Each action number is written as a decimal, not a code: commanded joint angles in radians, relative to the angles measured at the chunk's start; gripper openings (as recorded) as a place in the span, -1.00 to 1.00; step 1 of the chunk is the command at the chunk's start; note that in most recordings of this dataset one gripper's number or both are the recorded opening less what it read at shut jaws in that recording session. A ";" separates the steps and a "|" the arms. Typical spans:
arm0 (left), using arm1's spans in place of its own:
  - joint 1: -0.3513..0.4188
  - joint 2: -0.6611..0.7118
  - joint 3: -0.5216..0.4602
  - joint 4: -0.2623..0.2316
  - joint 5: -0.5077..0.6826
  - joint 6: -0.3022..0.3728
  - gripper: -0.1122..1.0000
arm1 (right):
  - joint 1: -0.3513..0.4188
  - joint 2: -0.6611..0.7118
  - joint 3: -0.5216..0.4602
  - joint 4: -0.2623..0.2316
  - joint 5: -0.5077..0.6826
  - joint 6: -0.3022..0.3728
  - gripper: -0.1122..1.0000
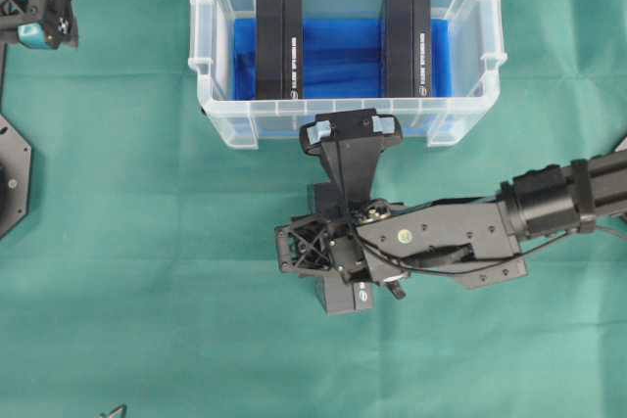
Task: Take out the box from the case.
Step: 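Carry the box toward the front of the case with the right gripper, then lower the box onto the cloth and open the right gripper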
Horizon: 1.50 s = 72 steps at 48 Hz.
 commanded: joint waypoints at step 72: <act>-0.008 -0.003 -0.014 -0.002 0.000 -0.014 0.88 | -0.006 -0.175 -0.236 -0.087 0.276 -0.067 0.87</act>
